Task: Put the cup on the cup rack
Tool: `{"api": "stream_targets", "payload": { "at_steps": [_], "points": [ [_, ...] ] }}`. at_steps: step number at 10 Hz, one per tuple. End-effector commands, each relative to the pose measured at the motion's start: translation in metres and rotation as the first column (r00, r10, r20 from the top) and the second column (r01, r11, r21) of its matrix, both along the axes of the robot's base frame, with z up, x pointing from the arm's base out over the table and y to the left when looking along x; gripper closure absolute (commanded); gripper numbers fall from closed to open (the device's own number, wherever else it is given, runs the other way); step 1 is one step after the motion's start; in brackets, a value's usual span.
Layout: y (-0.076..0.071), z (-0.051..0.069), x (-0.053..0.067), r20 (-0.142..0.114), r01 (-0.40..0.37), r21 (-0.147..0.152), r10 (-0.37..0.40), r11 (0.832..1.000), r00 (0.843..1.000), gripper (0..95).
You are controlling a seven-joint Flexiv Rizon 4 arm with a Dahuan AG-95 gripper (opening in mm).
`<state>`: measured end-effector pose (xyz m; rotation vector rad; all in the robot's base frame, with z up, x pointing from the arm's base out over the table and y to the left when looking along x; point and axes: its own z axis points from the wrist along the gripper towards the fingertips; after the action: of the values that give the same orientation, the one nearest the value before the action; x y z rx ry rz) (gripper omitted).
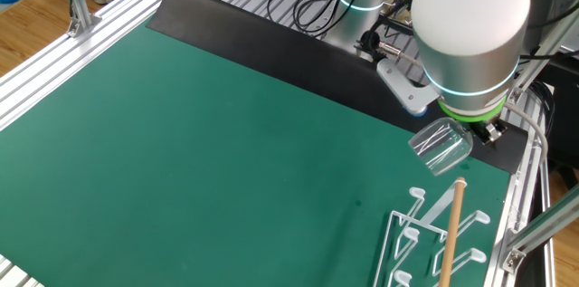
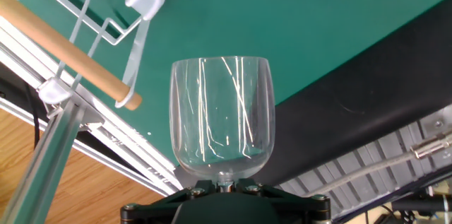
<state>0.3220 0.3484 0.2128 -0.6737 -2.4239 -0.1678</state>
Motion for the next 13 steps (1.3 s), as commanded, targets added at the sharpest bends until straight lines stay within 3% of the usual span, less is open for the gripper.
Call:
{"api": "stream_targets", "payload": {
  "at_steps": [1, 4, 7, 13],
  "points": [
    [0.000, 0.000, 0.001, 0.005, 0.001, 0.000, -0.001, 1.000, 1.000, 95.0],
    [0.000, 0.000, 0.001, 0.008, 0.004, 0.004, -0.004, 1.000, 1.000, 95.0],
    [0.001, 0.001, 0.002, -0.009, 0.016, 0.025, -0.016, 1.000, 1.000, 95.0],
    [0.004, 0.010, 0.019, -0.033, 0.026, 0.045, -0.024, 0.999, 0.999, 95.0]
  ]
}}
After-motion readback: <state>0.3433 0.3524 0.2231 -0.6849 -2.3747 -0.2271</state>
